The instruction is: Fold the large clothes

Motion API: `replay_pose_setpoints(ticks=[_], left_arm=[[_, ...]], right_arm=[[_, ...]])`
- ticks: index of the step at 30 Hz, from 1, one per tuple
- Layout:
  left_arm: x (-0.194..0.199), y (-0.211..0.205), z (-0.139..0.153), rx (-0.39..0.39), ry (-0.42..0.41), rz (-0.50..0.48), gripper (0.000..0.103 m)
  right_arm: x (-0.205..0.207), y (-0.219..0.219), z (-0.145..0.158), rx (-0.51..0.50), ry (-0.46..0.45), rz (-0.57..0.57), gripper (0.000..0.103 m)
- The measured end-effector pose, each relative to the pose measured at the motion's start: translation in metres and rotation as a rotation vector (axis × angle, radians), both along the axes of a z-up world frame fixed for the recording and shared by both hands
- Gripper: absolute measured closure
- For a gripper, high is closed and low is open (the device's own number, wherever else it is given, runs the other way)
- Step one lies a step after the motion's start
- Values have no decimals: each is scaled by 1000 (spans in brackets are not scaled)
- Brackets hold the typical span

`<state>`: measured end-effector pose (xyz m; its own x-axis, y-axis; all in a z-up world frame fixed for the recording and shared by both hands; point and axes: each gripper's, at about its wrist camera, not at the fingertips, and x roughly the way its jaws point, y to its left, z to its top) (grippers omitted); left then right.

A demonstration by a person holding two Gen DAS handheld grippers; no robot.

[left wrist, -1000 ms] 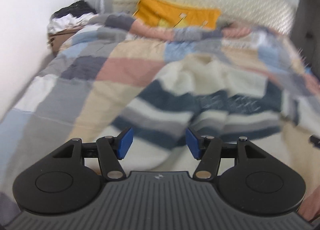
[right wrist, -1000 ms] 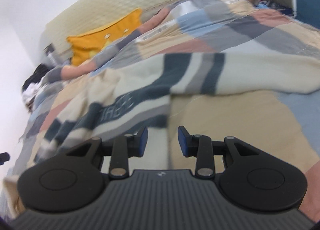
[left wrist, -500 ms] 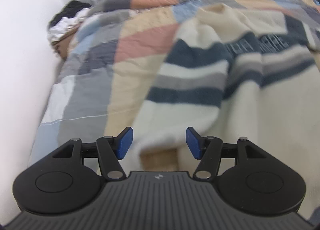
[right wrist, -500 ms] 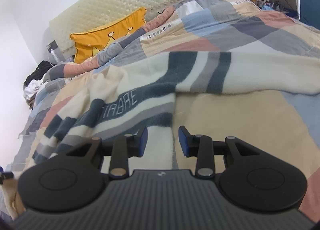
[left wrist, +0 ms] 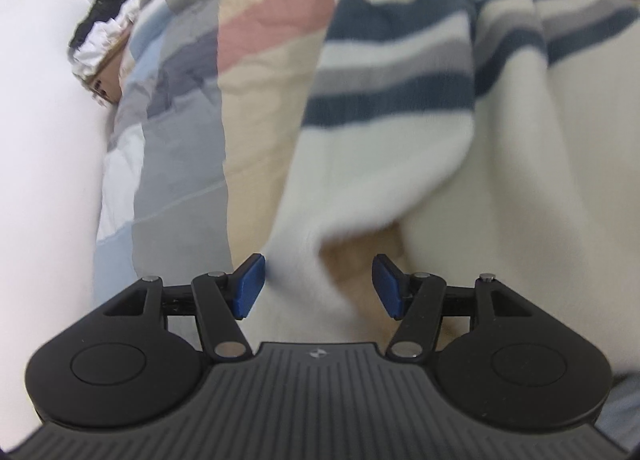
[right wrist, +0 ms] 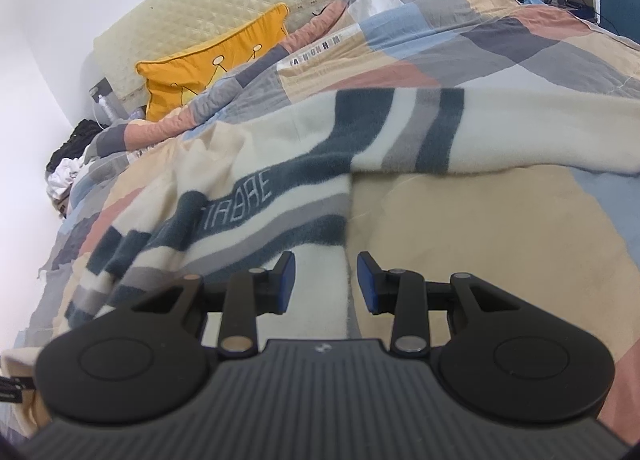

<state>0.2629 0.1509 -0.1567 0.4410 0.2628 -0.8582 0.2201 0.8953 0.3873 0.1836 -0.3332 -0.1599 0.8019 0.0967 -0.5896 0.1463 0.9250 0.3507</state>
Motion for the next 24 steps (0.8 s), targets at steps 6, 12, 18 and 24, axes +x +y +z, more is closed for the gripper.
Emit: replay_pose_setpoints(ticks=[6,12,18,24], left_arm=[[3,43,-17,-60,55,88,39],[-16,79,-19,-18,43,107,80],[-5,123,18,171,-71,113,85],[61,183,72,396,-236,161,85]], right_arm=[[4,3,-9,-18,37,11,66],[9,6,-15,-39,67,18,66],[10,7,-13,-22,72,33,66],[14,11,-17,-22,103,34,66]])
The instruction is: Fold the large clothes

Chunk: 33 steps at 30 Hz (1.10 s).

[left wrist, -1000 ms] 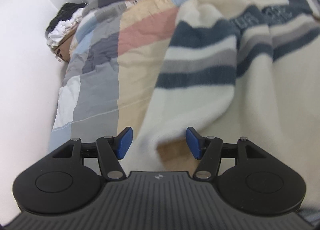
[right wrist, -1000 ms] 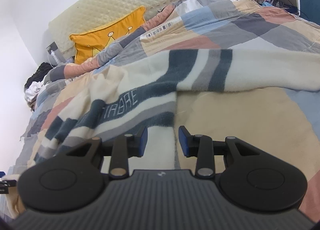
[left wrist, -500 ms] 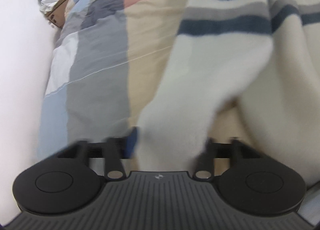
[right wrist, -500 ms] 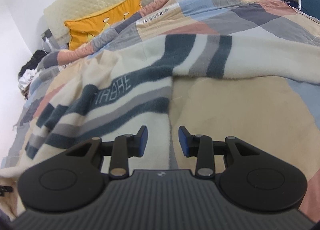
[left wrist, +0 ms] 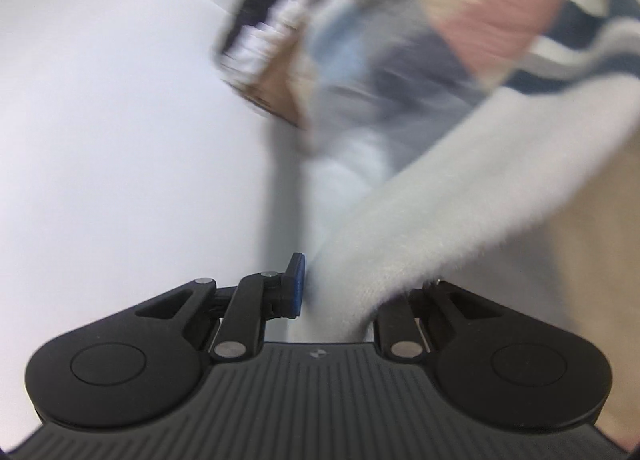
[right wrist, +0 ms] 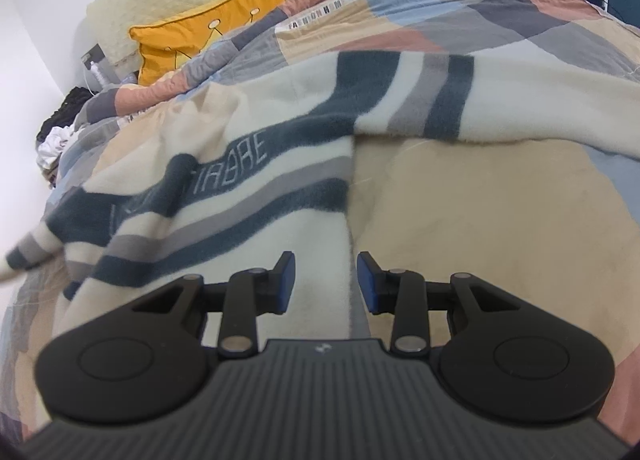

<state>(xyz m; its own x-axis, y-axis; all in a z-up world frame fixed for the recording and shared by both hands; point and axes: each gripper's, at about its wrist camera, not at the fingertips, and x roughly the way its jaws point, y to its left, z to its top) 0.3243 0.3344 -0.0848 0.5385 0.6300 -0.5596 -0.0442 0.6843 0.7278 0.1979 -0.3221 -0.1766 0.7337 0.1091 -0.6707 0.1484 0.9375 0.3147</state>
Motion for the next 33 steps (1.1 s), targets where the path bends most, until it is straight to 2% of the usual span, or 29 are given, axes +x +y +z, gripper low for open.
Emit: replay_pose_setpoints(ticks=[6,8,10,13,18,21,24,26,29,30,31,33], left_arm=[[57,32,41,197,-150,-3,85],[68,40,47,253,-202,-9,85],[77,50,39,278,-219,-5,85],[80,72,-3,269,-199,21,85],[67,113,-112,229,-68,96,84],[53,121,-149,173,-23,118,84],[50,121,-182,183,44,111,82],[46,122,-188,148,40,139,82],[39,130,-184,35,12,220,81],[37,130,-182,31,4,224,74],[33,130,-179,32,-1,230,60],[27,132,-168,5,-13,264,42]], right_arm=[[6,11,-2,-15,18,14,66],[9,16,0,-17,10,25,66],[13,22,3,-31,-4,39,66],[18,30,6,-53,-12,56,66],[20,37,5,-59,-3,74,66],[22,41,2,-52,18,80,66],[26,44,-2,-47,36,83,66],[29,47,-4,-45,48,86,66],[30,52,-6,-59,52,99,65],[30,53,-6,-59,52,101,65],[29,53,-6,-58,52,101,65],[28,52,-6,-53,53,101,65]])
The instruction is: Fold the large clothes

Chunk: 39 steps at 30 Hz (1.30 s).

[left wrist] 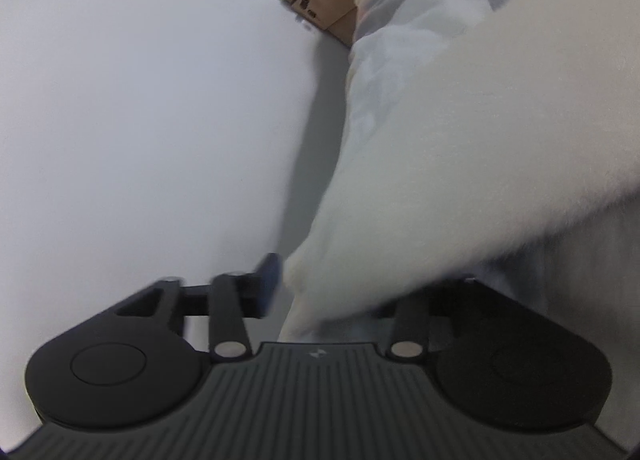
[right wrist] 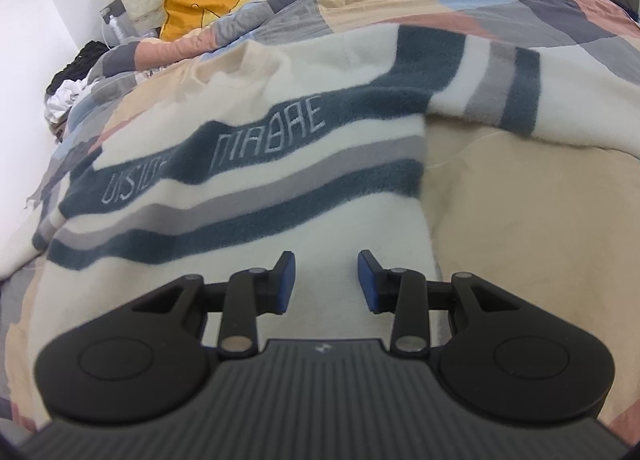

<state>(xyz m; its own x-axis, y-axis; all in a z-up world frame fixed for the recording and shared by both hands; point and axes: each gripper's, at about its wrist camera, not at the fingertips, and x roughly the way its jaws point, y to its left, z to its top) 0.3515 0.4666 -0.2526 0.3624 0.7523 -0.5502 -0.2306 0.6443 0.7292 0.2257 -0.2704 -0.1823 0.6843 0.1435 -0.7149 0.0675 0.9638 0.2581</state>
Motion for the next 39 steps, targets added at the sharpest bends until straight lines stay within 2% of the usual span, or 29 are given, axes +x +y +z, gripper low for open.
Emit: replay_pose_setpoints(ticks=[2,7,10,14,19,24,28,31,39], left_arm=[[-13,0,15,-77,-16,26,37],[-62,-20,54,-295,-61,89,34],[-93,-43,74,-422,-88,113,34],[-130,-96,95,-590,-106,90,34],[-135,-163,114,-828,-113,19,34],[-127,-228,122,-1035,-99,-20,34],[-102,-266,108,-1104,-52,18,34],[-85,-286,95,-1080,-28,35,34],[-58,-292,53,-1062,13,118,34]], right_arm=[[-1,-2,1,7,1,-4,65],[-8,-3,2,3,-4,-9,65],[-13,-6,2,15,-1,-12,65],[-22,-13,3,32,9,-26,65],[-36,-18,3,99,47,14,65],[-41,-1,1,135,61,163,64],[-44,19,1,150,53,272,64],[-48,31,2,149,33,335,64],[-56,67,6,150,-27,533,64]])
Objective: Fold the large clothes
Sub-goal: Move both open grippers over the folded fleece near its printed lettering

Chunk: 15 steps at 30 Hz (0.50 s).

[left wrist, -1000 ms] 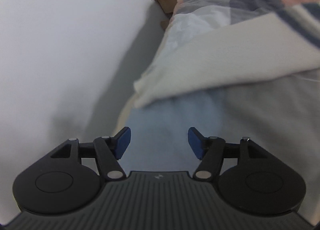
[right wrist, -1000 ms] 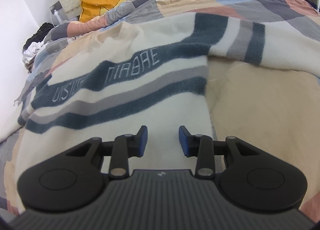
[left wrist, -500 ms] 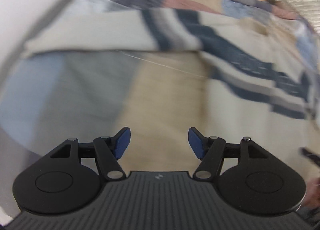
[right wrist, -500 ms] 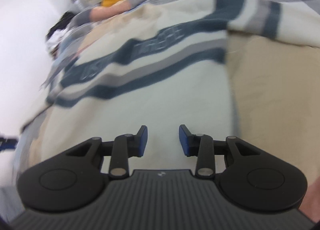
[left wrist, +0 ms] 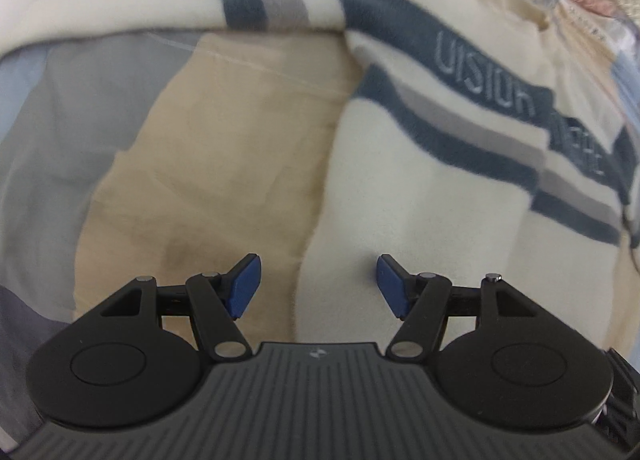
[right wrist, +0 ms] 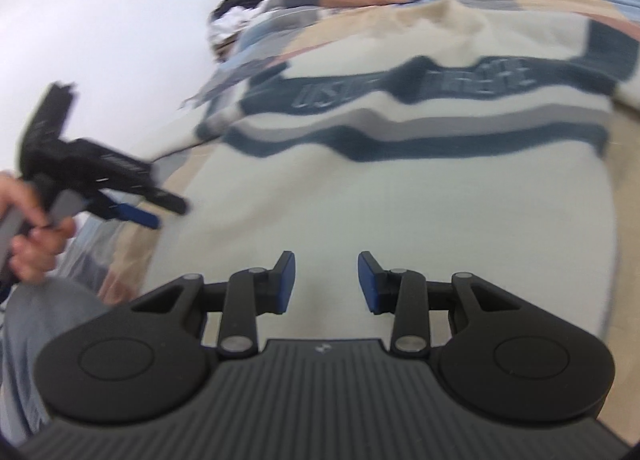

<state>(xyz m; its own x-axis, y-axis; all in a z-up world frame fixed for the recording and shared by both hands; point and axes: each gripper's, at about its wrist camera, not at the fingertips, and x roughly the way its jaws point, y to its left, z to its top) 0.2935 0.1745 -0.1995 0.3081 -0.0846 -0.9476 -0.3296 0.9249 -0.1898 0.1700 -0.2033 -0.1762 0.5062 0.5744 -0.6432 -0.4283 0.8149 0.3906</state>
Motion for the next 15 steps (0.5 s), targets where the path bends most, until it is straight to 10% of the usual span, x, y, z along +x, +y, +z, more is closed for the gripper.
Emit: replay_pose_setpoints(ticks=[13,15], left_arm=[[10,-24,-17,24,5,-66,30],[9,-20,-17,9,3,-54,30]], right_arm=[[-14,32,3,67,-86,150,64],[-13,42,-2,77,-75,166,52]])
